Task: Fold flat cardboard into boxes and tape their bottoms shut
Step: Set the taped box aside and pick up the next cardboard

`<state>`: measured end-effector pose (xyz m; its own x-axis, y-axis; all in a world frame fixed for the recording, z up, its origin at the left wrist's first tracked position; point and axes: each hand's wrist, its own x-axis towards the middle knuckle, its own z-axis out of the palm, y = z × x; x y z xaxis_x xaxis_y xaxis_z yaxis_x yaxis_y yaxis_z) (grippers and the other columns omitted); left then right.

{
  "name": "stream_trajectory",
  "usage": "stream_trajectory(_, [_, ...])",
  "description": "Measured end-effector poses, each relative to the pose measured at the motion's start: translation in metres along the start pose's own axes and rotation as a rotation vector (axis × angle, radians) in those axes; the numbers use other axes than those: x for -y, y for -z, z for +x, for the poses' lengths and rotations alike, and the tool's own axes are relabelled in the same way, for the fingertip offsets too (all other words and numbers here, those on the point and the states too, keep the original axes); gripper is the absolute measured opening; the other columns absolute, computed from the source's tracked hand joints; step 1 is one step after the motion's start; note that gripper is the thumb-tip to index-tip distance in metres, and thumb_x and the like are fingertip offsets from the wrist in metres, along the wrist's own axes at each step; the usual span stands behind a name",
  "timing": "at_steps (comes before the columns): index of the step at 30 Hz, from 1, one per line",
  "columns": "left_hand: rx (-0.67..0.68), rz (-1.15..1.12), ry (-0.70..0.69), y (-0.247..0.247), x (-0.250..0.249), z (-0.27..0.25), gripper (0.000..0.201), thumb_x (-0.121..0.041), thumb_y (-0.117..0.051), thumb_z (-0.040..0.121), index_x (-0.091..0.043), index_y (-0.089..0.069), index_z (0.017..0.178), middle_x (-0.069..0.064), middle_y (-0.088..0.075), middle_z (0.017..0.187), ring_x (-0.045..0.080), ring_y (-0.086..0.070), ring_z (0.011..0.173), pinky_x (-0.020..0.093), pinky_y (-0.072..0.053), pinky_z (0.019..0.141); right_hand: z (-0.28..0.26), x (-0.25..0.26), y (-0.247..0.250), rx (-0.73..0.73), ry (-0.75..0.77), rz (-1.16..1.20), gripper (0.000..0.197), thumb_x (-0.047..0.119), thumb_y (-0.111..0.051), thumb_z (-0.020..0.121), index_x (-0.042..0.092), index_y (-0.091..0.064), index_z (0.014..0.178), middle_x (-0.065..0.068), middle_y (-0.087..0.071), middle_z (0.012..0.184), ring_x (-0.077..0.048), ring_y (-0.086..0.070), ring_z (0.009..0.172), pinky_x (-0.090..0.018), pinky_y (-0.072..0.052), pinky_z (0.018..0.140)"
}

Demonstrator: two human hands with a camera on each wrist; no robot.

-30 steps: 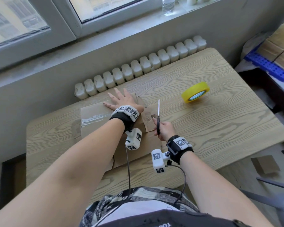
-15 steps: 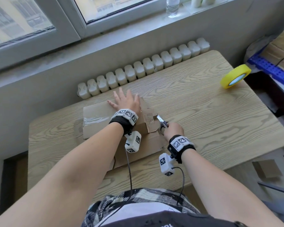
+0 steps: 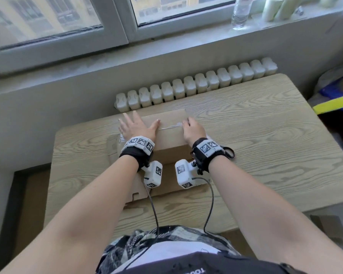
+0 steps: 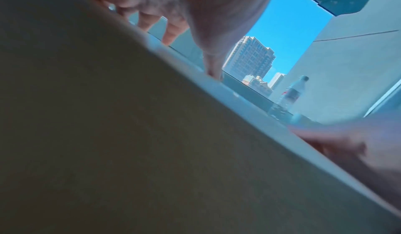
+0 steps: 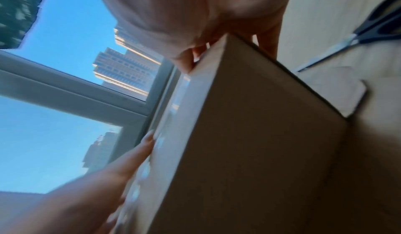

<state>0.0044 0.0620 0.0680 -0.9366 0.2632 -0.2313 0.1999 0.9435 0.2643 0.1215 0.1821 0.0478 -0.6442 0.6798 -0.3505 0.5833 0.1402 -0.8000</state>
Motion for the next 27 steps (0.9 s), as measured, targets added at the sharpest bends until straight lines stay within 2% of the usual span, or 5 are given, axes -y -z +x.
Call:
stream_trajectory(4, [0.103,-0.171,0.283,0.011,0.032,0.002,0.105,-0.072,-0.05,0.085,-0.005,-0.009,0.155,0.025,-0.019,0.159,0.043,-0.025,0.143,0.049,-0.024,0.114,-0.005,-0.013,-0.009,0.027,-0.045,0.156,0.043,0.03,-0.033,0.107,0.006,-0.047,0.139,-0.015,-0.051,0.141,-0.033,-0.044,0.133,-0.035,-0.032,0.107])
stream_trajectory(7, [0.181,-0.269,0.278,0.016,0.044,0.012,0.088,-0.062,-0.051,0.092,0.002,-0.026,0.147,0.024,-0.041,0.147,0.04,-0.042,0.133,0.043,-0.036,0.105,-0.003,-0.013,-0.013,0.031,-0.053,0.203,0.044,0.03,-0.033,0.107,0.005,-0.046,0.141,-0.014,-0.048,0.145,-0.031,-0.041,0.136,-0.033,-0.029,0.109])
stream_trajectory(16, [0.381,-0.534,0.293,0.024,0.063,0.023,0.065,-0.05,-0.036,0.102,-0.004,-0.037,0.148,0.018,-0.037,0.153,0.034,-0.039,0.138,0.036,-0.029,0.11,-0.003,-0.018,-0.023,-0.009,-0.097,0.232,0.05,0.037,-0.033,0.106,0.011,-0.038,0.149,-0.006,-0.039,0.154,-0.022,-0.033,0.143,-0.035,-0.023,0.119])
stream_trajectory(20, [0.382,-0.644,0.293,0.027,0.065,0.02,0.061,-0.046,-0.028,0.105,-0.001,-0.041,0.145,0.02,-0.041,0.15,0.034,-0.042,0.136,0.035,-0.036,0.107,-0.003,-0.019,-0.023,-0.04,-0.117,0.283,0.047,0.032,-0.032,0.107,0.009,-0.041,0.147,-0.006,-0.042,0.152,-0.021,-0.036,0.141,-0.029,-0.025,0.115])
stream_trajectory(27, [0.309,-0.765,0.47,0.029,0.065,0.015,0.074,-0.056,-0.018,0.103,-0.001,-0.029,0.151,0.02,-0.026,0.158,0.034,-0.032,0.142,0.037,-0.026,0.113,-0.009,-0.016,-0.02,-0.051,-0.143,0.416,0.044,0.026,-0.035,0.107,0.006,-0.045,0.145,-0.005,-0.045,0.149,-0.02,-0.041,0.138,-0.035,-0.028,0.118])
